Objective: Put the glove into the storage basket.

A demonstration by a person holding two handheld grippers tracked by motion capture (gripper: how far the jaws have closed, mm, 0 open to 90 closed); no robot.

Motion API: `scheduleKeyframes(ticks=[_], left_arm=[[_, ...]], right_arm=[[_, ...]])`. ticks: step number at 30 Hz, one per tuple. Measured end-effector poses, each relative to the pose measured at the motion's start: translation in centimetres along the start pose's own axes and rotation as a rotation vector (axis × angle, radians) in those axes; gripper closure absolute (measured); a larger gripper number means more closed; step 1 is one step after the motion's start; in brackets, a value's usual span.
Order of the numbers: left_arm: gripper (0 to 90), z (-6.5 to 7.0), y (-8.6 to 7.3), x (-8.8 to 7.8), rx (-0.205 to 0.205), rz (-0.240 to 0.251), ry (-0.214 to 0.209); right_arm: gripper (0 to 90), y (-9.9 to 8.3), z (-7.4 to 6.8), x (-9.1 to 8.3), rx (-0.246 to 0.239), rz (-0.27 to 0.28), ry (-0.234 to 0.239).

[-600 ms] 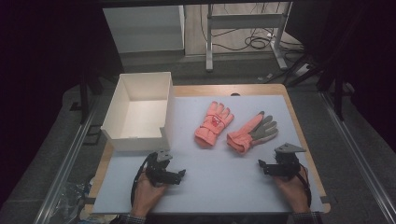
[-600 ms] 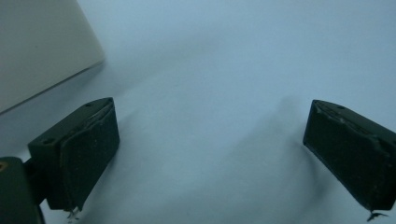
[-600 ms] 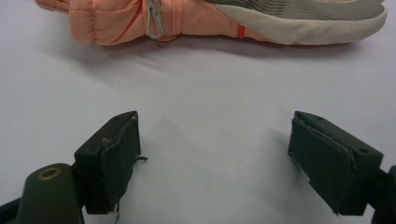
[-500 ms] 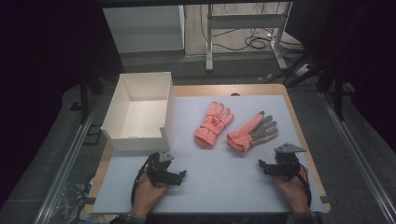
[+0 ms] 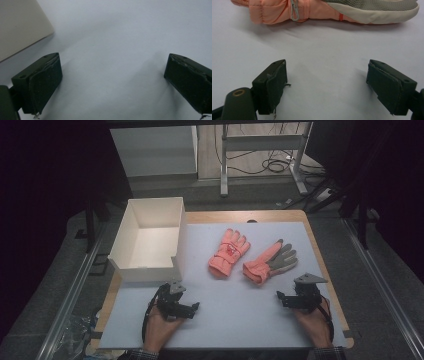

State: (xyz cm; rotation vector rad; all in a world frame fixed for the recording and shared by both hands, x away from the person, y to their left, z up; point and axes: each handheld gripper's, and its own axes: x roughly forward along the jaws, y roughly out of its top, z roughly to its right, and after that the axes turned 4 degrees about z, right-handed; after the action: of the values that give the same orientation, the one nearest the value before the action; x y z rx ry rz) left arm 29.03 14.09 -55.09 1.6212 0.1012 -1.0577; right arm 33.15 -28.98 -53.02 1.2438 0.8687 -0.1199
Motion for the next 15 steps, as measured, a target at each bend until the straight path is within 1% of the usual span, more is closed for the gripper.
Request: scheduleKeyframes(ticks=[5,9,10,11,13,15], left_arm=[[1.9,0.0,0.0,0.0,0.0,0.001,0.0],[1.9,-0.01,0.0,0.0,0.0,0.0,0.0],[1.9,-0.01,0.0,0.0,-0.001,0.0,0.0],[1.9,-0.01,0.0,0.0,-0.001,0.0,0.0],[1.9,-0.01,0.0,0.0,-0.001,0.0,0.0],[1.9,-0.02,0.01,-0.01,-0.001,-0.001,-0.001]], right_arm=[[17.9,0.03,0.02,-0.02,0.003,0.0,0.002],[20.6,0.07,0.06,-0.1,0.003,0.003,0.003],[23.4,0.07,0.11,-0.2,0.011,0.006,0.003],[24.3,0.08,0.11,-0.23,0.01,0.006,0.004],[27.6,0.14,0.11,-0.34,0.008,0.002,0.015],[30.4,0.27,0.1,-0.5,0.025,0.005,0.041]])
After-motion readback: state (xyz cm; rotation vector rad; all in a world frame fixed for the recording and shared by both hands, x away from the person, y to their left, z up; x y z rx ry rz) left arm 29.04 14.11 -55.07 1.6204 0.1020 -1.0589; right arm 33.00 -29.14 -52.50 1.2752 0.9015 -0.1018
